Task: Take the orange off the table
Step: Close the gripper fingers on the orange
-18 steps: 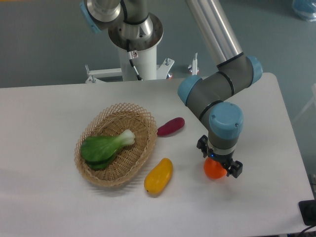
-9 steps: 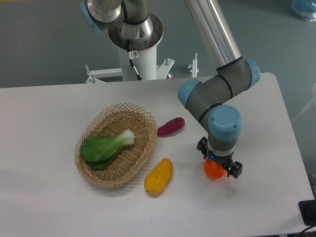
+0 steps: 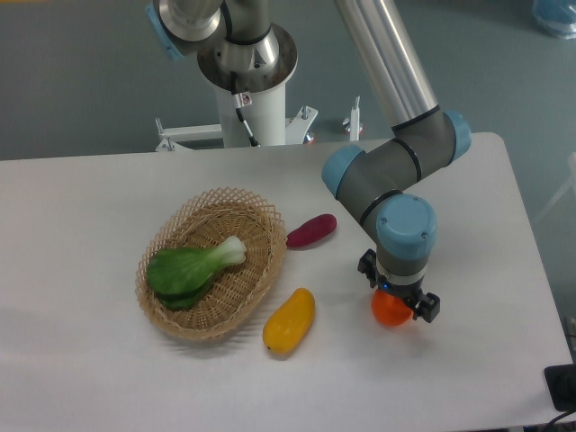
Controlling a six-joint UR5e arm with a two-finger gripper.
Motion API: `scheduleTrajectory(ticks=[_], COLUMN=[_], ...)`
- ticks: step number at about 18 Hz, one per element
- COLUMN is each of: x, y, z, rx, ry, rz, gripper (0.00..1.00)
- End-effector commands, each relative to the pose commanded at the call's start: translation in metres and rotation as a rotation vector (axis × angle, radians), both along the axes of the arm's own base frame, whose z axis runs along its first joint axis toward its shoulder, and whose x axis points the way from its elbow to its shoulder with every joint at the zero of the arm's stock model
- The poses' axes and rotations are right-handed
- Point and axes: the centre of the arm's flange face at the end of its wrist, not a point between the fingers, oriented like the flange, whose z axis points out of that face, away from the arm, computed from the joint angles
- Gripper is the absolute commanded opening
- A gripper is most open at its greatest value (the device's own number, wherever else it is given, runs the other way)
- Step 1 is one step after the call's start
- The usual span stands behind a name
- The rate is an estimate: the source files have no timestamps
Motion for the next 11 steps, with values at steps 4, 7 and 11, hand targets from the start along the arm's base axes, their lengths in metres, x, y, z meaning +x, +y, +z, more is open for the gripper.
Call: scheduleTrajectory(ticks=[4,7,11], x=[0.0012,0.0023,0.0033], y=[0.0004,-0.0003,-0.0010], z=[-0.0031,-0.0062,-0.0080], rx=[0.001,0.002,0.005], ry=[-0.002,0.000,0.005], rz=[0.018,0.020,0.017], gripper=[1.00,1.00,1.00])
